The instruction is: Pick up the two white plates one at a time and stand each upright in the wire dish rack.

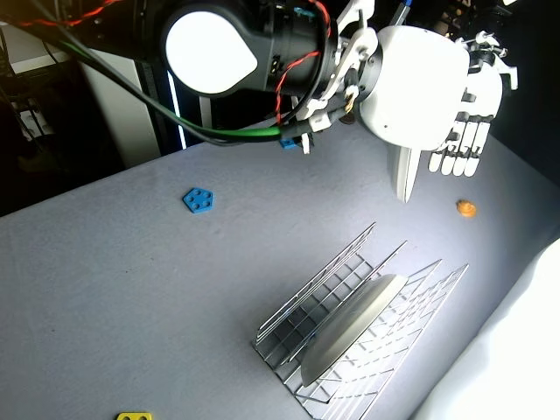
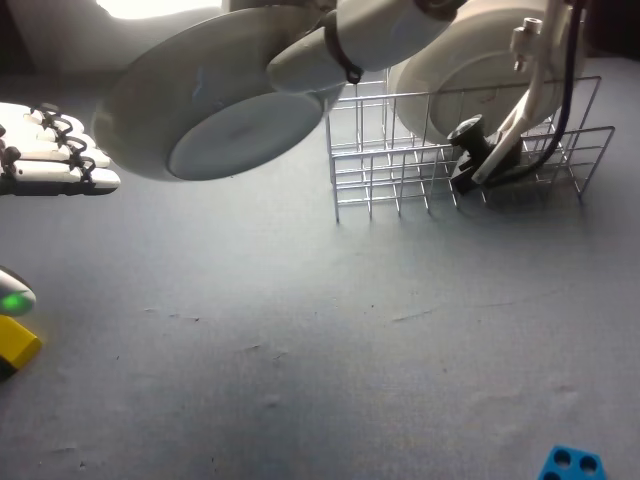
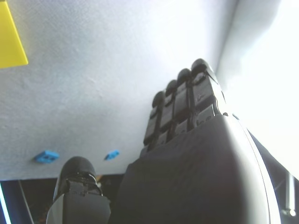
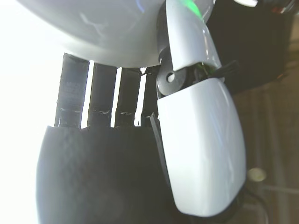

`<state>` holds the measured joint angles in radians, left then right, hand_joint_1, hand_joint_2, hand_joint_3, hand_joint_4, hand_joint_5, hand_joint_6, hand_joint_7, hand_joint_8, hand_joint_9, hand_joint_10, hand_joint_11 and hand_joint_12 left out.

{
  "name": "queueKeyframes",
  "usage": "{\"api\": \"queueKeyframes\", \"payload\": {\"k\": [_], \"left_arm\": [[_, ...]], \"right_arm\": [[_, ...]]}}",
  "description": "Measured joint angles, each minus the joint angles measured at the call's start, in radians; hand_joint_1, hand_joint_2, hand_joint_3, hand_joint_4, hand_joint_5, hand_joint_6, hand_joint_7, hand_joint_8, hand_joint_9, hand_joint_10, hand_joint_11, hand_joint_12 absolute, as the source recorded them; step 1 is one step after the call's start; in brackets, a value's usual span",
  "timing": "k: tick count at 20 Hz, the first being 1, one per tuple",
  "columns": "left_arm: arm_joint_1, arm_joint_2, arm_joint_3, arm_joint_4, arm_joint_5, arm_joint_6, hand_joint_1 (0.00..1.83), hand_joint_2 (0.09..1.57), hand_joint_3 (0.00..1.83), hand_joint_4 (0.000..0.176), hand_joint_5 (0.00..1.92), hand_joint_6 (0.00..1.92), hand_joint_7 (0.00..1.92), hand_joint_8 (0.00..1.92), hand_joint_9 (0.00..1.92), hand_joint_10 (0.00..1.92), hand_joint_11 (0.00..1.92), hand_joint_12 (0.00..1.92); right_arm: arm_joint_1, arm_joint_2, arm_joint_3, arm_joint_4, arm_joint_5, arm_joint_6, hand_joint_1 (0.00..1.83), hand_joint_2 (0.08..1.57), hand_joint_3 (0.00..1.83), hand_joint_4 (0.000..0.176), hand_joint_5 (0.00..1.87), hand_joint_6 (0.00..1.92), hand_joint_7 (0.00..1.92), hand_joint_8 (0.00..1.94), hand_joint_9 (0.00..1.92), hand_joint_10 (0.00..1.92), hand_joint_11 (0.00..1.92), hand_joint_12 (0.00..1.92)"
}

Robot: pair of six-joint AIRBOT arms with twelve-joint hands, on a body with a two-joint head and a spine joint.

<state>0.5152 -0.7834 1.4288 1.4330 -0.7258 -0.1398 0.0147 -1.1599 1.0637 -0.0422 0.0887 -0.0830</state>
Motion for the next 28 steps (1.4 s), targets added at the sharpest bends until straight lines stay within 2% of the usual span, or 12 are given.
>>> {"api": "queueKeyframes", "payload": {"k": [3,10,13,24,28], "left_arm": [[0.000,0.000,0.000,0.001,0.000,0.000,0.00,1.05,0.00,0.000,0.00,0.00,0.00,0.00,0.00,0.00,0.00,0.00],[0.001,0.000,0.001,0.013,-0.001,0.000,0.00,1.06,0.00,0.000,0.00,0.00,0.00,0.00,0.00,0.00,0.00,0.00],[0.001,0.000,0.001,0.019,-0.001,0.000,0.00,1.05,0.00,0.000,0.00,0.00,0.00,0.00,0.00,0.00,0.00,0.00],[0.001,0.000,-0.001,0.025,0.000,0.000,0.00,1.05,0.00,0.000,0.00,0.00,0.00,0.00,0.00,0.00,0.00,0.00],[0.001,0.000,-0.011,0.026,-0.001,0.000,0.00,1.05,0.00,0.000,0.00,0.00,0.00,0.00,0.00,0.00,0.00,0.00]], "right_arm": [[0.000,0.017,0.000,0.108,-0.012,-0.017,1.37,1.13,0.00,0.000,0.90,1.10,0.93,1.04,0.91,1.17,0.79,1.22],[0.000,0.047,0.001,0.243,-0.008,-0.030,1.37,1.12,0.00,0.000,0.91,1.08,0.95,1.01,0.92,1.16,0.79,1.21],[0.000,0.051,0.013,0.308,-0.008,-0.043,1.38,1.10,0.00,0.000,0.94,1.03,1.00,0.93,0.96,1.11,0.82,1.19],[-0.028,0.078,0.048,0.327,-0.010,-0.045,1.37,1.12,0.00,0.000,0.89,1.11,0.96,0.98,0.91,1.19,0.77,1.22],[-0.041,0.085,0.063,0.327,-0.036,-0.059,1.37,1.12,0.00,0.000,0.90,1.09,0.97,0.99,0.93,1.16,0.78,1.23]]}}
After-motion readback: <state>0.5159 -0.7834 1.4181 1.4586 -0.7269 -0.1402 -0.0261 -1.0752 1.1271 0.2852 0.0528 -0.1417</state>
